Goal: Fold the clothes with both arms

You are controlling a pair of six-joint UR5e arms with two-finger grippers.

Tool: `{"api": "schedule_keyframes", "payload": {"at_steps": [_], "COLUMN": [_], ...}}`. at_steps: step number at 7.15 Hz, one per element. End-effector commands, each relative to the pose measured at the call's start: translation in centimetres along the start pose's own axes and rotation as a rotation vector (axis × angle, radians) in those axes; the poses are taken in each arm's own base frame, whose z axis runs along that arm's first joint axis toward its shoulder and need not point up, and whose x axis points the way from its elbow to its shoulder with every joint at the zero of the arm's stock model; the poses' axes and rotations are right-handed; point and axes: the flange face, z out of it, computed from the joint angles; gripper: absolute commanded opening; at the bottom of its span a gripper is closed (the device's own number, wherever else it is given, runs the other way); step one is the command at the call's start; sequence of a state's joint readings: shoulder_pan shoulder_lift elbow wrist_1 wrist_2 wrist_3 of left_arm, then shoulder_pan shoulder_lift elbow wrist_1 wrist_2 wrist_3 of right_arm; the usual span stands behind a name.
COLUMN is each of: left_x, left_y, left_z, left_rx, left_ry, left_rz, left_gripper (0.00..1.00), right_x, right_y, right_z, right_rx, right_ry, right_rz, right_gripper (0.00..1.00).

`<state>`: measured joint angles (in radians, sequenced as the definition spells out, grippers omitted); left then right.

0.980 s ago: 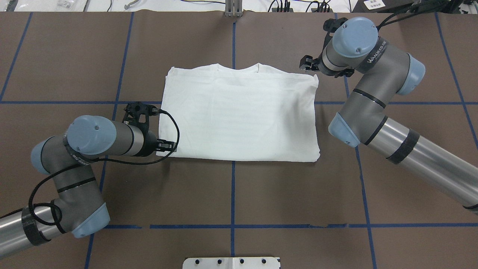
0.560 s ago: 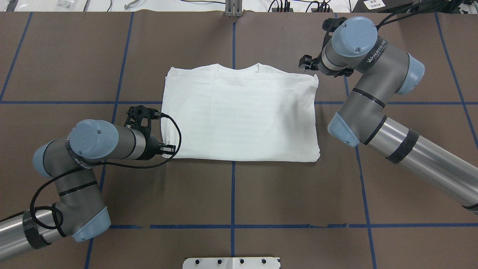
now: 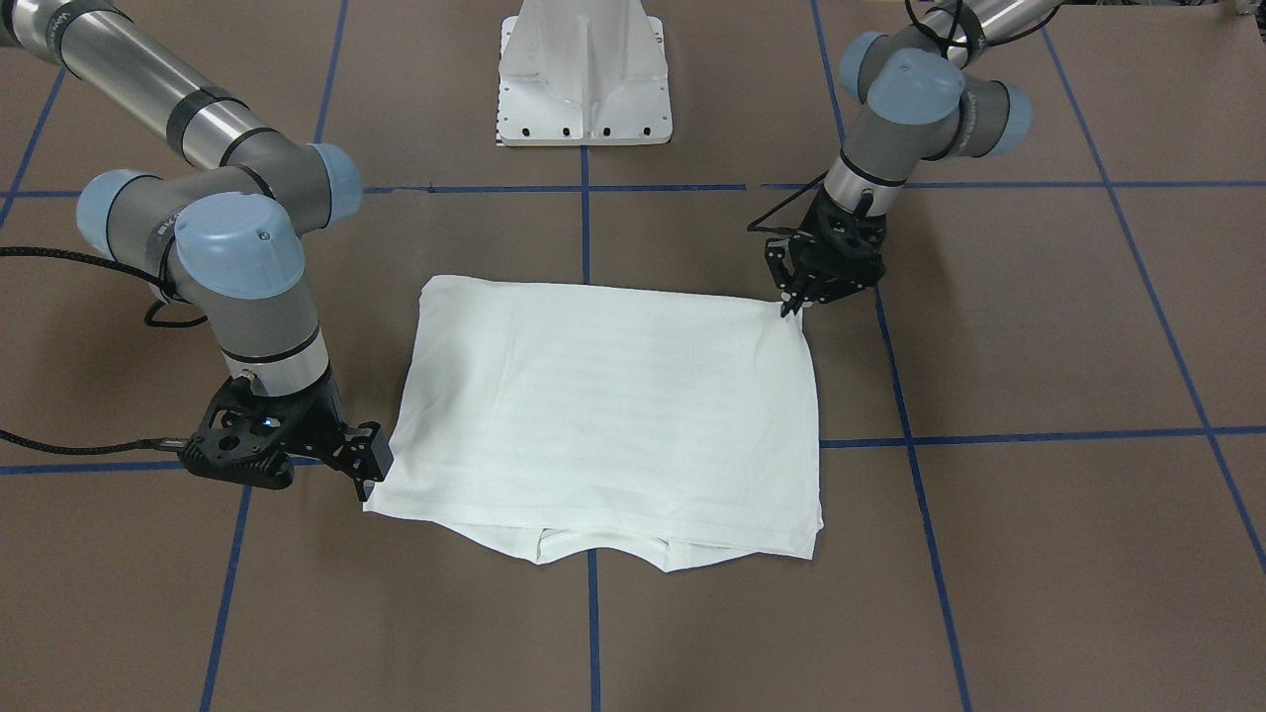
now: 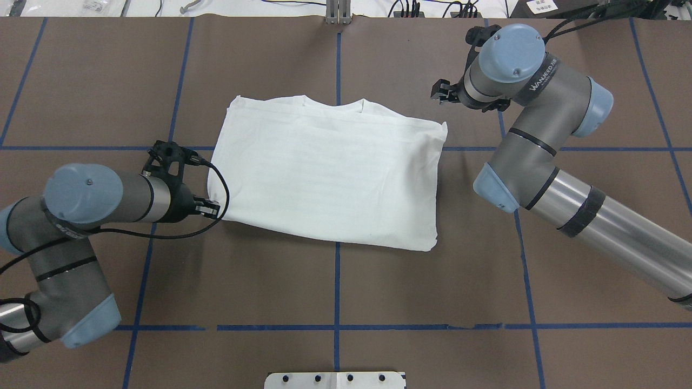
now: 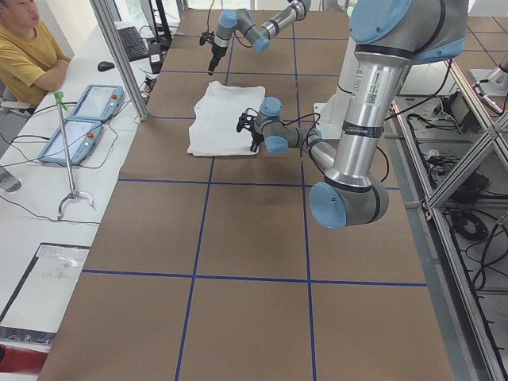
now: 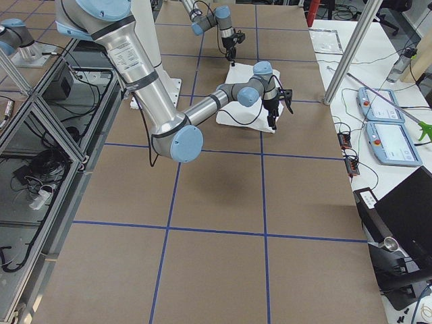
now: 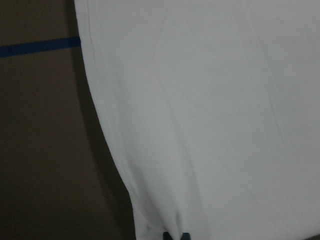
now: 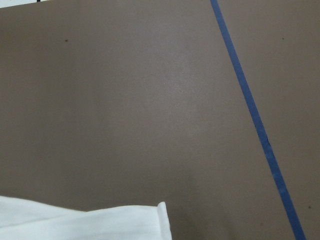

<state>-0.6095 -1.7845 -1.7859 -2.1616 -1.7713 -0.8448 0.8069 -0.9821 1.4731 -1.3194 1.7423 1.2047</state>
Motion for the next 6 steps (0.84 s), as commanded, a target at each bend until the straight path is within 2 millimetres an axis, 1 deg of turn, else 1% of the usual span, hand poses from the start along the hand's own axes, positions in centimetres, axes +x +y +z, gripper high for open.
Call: {"api": "schedule_keyframes", "payload": {"at_steps": [1,2,3,4,5,6], "left_x": [-12.1,-14.6,-15.9,-15.1,-14.1,-14.1], "left_y": [-6.3,-12.2,-17.1,-21.7,-25.7,-28.1], "left_z": [-0.7,0.7,2.7,5.0,7.2,9.0], "left_rx": [0.054,0.075,0.076,0.07,0.082,0.114], "left_ry": [-0.179,-0.237,-0.275,-0.293,-0.324,-0.343], "left_rz": [0.124,0.133,0.105,0.084,0.076,0.079], "left_gripper": [0.0,0.0,0.0,0.0,0.0,0.0], "right_x": [-0.9,-1.5,-2.5,-3.2,-4.0,-5.3], "right_y": [0.9,1.5,2.5,3.4,4.1,4.9], "right_z": [-0.7,-0.9,-1.7,-1.9,-2.4,-2.8], "right_rx": [0.0,-0.005,-0.008,-0.015,-0.02,-0.024], "right_ry": [-0.021,-0.029,-0.052,-0.064,-0.08,-0.093], "right_rz": [-0.009,-0.015,-0.01,0.003,0.011,0.009], "right_gripper": [1.0,1.0,1.0,1.0,1.0,1.0]}}
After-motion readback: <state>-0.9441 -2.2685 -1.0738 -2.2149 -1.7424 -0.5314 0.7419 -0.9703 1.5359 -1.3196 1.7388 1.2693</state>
